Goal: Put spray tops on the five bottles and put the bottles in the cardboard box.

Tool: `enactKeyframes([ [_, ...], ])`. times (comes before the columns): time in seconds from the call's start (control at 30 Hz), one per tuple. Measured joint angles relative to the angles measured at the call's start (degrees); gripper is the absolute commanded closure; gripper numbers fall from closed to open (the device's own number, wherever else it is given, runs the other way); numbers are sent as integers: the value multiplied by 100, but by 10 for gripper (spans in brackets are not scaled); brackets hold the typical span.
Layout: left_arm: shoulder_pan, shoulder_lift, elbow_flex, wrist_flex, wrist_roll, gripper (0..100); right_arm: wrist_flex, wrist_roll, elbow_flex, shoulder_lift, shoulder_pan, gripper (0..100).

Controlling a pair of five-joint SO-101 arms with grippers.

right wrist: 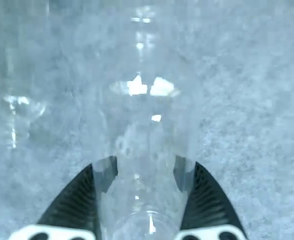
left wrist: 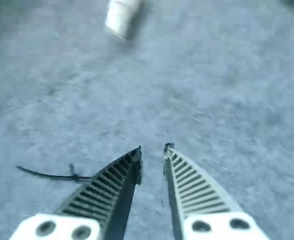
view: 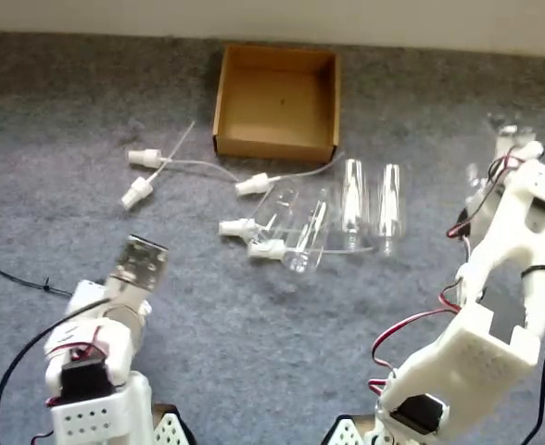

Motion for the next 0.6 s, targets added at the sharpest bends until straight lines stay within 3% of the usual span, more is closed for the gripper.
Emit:
enactKeyframes([
  [0.13, -484, 677, -1231, -79, 149, 846, 70, -615, -237, -879, -308, 994],
  [0.3, -492, 2936, -3358, 185, 202, 843, -255, -1178, 712, -2558, -1020, 994],
  [0.47, -431, 5987, -5864, 941, 659, 843, -1811, -1556, 3191, -4123, -1688, 994],
  [0.6, -237, 8114, -7648, 1415, 1635, 842, -3481, -2022, 5407, -5310, -1916, 994],
])
